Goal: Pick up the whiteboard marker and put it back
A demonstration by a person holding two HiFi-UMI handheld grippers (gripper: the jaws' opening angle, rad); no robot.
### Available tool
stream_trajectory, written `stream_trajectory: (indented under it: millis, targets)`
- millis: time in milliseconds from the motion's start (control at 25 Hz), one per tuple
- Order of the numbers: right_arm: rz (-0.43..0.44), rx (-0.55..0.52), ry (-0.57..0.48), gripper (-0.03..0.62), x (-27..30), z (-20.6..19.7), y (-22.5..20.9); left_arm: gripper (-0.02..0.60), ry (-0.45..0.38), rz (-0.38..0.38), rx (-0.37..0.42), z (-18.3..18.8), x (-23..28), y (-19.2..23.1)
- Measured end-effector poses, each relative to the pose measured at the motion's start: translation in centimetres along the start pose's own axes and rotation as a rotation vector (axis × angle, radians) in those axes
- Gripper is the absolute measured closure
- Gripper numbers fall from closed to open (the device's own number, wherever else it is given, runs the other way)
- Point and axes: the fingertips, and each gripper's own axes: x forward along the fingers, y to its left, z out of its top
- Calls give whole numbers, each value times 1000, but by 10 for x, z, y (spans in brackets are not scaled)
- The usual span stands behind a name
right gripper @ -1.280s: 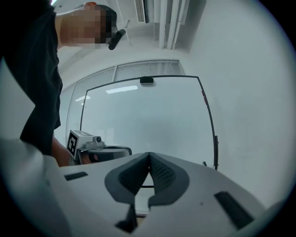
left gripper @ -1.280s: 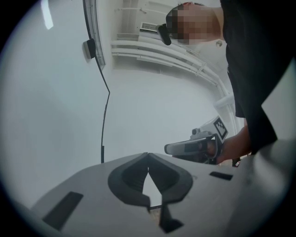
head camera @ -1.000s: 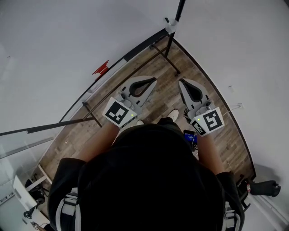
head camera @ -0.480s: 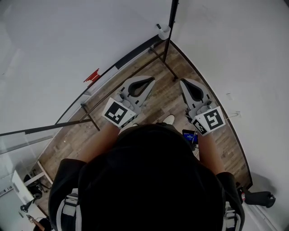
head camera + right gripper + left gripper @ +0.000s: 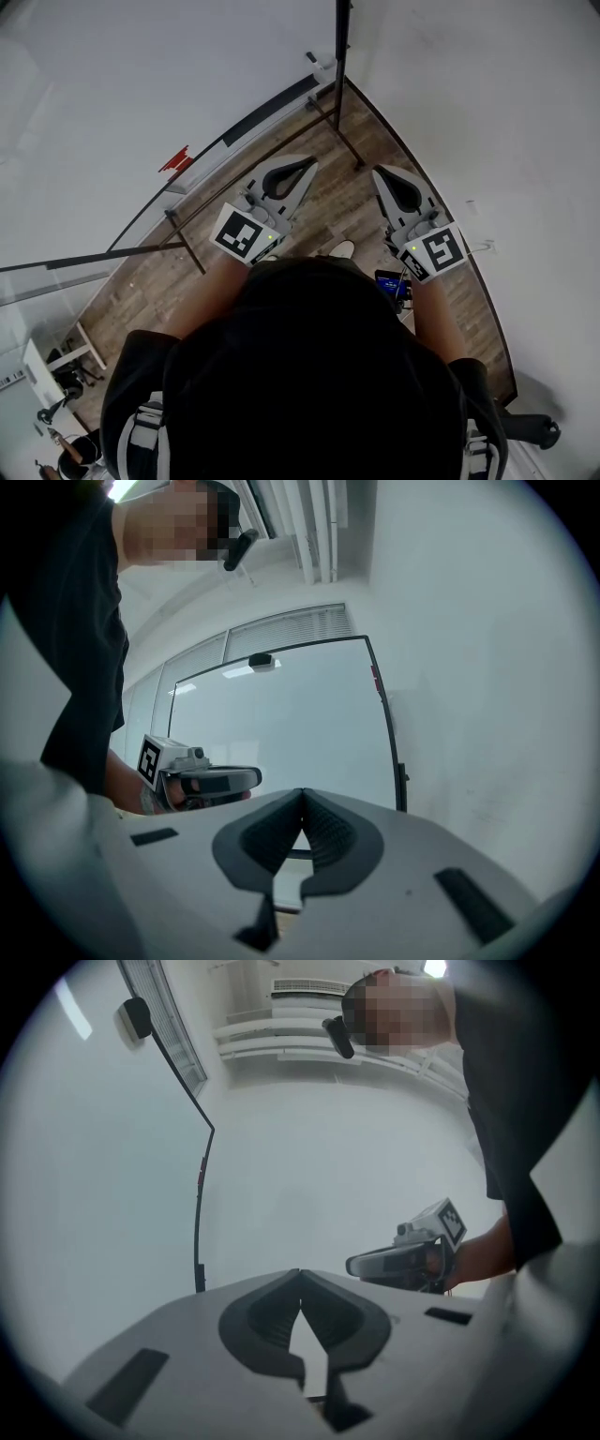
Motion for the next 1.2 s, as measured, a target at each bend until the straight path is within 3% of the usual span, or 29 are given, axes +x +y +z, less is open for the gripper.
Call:
stream_trajectory:
  millis: [280,600,880,1200]
  targets:
    - [17,11,3,597,-26,-10,-25,577,33,1,-3,-8,31,-26]
    - [28,13,5,597,-20,-12,-44,578,41,-9,-16,-17,52,-26]
    - [36,4,19,597,-3,-14,-62,578,37,1,-28,-24,68,-6]
    - [45,-14,40,597,43,-10,-96,578,14,-8,-31,-28,100,43]
